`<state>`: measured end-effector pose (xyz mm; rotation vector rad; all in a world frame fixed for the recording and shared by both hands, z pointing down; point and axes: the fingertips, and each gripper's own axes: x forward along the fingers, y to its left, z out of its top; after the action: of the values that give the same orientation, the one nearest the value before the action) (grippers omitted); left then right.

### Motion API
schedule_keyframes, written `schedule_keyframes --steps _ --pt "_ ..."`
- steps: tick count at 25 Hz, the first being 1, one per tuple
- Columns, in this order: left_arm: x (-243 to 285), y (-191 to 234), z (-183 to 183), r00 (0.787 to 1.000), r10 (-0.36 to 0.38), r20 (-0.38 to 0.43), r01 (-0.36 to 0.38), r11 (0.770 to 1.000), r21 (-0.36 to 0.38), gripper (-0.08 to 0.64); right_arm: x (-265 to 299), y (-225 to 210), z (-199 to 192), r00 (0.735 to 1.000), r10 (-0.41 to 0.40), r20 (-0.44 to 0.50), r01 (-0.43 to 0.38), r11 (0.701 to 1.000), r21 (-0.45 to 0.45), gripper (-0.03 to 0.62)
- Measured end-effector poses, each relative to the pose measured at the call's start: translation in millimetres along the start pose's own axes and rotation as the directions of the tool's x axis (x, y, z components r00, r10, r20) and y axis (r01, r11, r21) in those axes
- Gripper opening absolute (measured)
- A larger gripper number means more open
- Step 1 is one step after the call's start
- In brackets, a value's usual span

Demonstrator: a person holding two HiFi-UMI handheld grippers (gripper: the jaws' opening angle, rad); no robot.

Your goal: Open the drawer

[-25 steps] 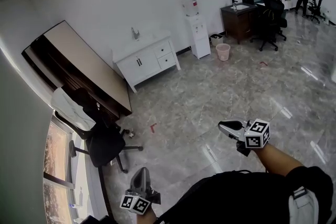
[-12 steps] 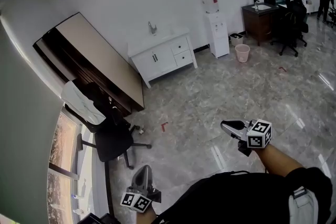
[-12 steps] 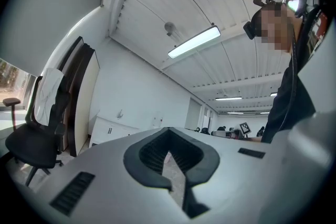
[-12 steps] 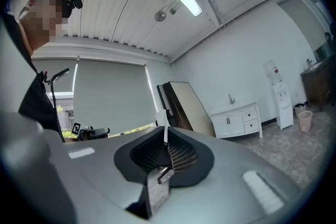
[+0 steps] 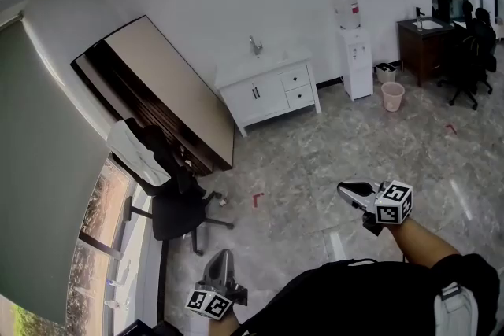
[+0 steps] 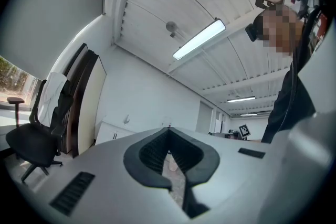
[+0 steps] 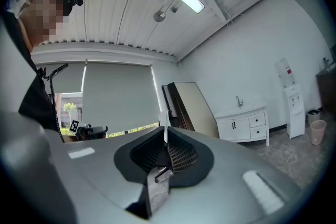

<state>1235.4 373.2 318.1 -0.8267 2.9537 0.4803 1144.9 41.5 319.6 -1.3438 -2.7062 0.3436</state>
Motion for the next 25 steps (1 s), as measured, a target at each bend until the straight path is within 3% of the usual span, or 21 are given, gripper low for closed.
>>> schedule_keyframes --steps 7,12,20,25 --pt "41.3 7.8 -4.1 1.0 0.014 -0.018 -0.014 1.0 0.005 -0.008 -0.3 -49.6 -3.0 1.0 -0.023 -0.002 0.023 0.999 0.025 0.004" --pt "71.3 34.0 -7.3 0.999 -0.033 -0.02 0.033 0.999 -0.012 -0.008 13.4 -68.3 -6.1 0.997 -0.076 -0.008 0.076 0.997 0.028 0.004" --pt "104.3 125.4 30.1 0.988 -0.152 -0.011 0.152 0.988 -0.032 -0.008 85.2 -57.2 16.2 0.981 -0.19 0.028 0.19 0.982 -0.017 0.005" --pt "110.2 189.7 63.7 0.984 -0.18 -0.007 0.179 0.983 -0.028 -0.008 142.5 -43.2 29.3 0.973 -0.223 0.056 0.225 0.974 -0.024 0.005"
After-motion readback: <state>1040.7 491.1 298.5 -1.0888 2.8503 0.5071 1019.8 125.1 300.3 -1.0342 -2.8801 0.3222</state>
